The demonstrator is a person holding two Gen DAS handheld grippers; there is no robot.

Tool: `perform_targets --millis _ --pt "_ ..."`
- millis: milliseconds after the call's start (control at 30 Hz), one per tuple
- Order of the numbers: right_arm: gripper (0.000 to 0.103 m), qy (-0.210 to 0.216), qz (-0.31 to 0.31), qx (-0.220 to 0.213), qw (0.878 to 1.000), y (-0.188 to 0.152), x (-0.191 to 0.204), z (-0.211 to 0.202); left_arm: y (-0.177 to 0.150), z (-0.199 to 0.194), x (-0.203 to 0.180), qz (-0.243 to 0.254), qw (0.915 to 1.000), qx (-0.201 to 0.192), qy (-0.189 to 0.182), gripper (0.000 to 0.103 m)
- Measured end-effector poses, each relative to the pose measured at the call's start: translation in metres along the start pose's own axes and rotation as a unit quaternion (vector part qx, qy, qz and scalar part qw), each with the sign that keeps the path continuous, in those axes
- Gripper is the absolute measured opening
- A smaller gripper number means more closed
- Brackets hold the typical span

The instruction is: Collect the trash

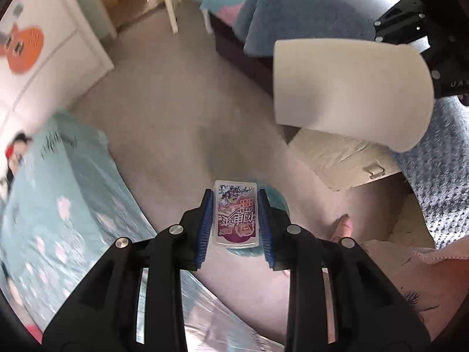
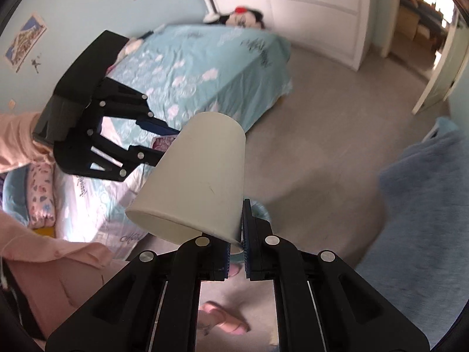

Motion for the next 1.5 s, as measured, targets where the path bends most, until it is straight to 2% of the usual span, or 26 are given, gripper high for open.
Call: perform_targets --millis 133,233,433,467,500,533,567,600,633,700,1033,1100,1300,1333,1400,1500 --pt "0.008 -0.002 0.018 0.052 0.998 -0.008 0.006 0.052 -0.034 0.033 0.005 -0.037 0.9988 0.027 -0.018 0.027" --pt "0.008 -0.006 0.028 0.093 0.995 -0.017 0.005 0.088 -0.047 0.065 0.009 -0.062 0.9965 0.047 -0.030 0.027" --pt "0.012 0.005 0.042 0.135 0.990 -0.036 0.005 0.128 -0.066 0.112 0.013 -0.079 0.9929 0.074 -0.048 0.028" --pt "0.017 0.007 0.044 0.145 0.988 -0.040 0.006 0.135 -0.067 0.120 0.010 -0.077 0.9927 0.082 -0.045 0.033" --pt "0.035 0.004 0.045 0.149 0.988 -0.042 0.006 0.139 -0.065 0.129 0.011 -0.078 0.9922 0.089 -0.039 0.060" --pt "0.045 -0.003 0.043 0.148 0.988 -0.044 0.002 0.140 -0.068 0.132 0.011 -0.078 0.9923 0.092 -0.028 0.081" --pt "0.054 -0.011 0.042 0.143 0.989 -0.044 0.001 0.139 -0.073 0.135 0.005 -0.073 0.9932 0.091 -0.011 0.087" --pt "0.054 -0.011 0.045 0.141 0.989 -0.044 -0.001 0.135 -0.076 0.138 0.003 -0.065 0.9934 0.095 0.006 0.089" --pt "0.054 -0.010 0.052 0.139 0.989 -0.043 -0.003 0.132 -0.077 0.140 0.002 -0.061 0.9932 0.099 0.008 0.089" --pt "0.054 -0.011 0.060 0.131 0.990 -0.042 -0.007 0.123 -0.079 0.138 0.001 -0.061 0.9927 0.104 0.006 0.089" --pt "0.060 -0.013 0.076 0.080 0.994 -0.041 -0.016 0.069 -0.075 0.111 -0.002 -0.065 0.9948 0.078 0.003 0.089" --pt "0.063 -0.015 0.075 0.067 0.995 -0.040 -0.015 0.055 -0.070 0.103 -0.004 -0.063 0.9951 0.076 0.002 0.089" --pt "0.070 -0.024 0.090 0.004 0.996 -0.040 -0.015 -0.008 -0.043 0.065 -0.013 -0.038 0.9981 0.046 0.018 0.089" --pt "0.071 -0.027 0.094 -0.006 0.995 -0.041 -0.015 -0.018 -0.038 0.058 -0.016 -0.033 0.9985 0.040 0.019 0.093" --pt "0.074 -0.040 0.108 -0.033 0.993 -0.047 -0.016 -0.045 -0.024 0.042 -0.024 -0.019 0.9993 0.024 0.021 0.096" --pt "0.077 -0.058 0.133 -0.067 0.987 -0.061 -0.017 -0.085 -0.001 0.024 -0.038 0.005 0.9998 0.008 0.019 0.096"
Point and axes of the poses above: each gripper's, at about its wrist camera, not at the fingertips, and z roughly the way its jaws point, x to its left, y to its top, the point moved 2 cm from there along z, roughly the way its jaws point, and after that the axes turned 3 degrees about z, right-handed, at the moved point
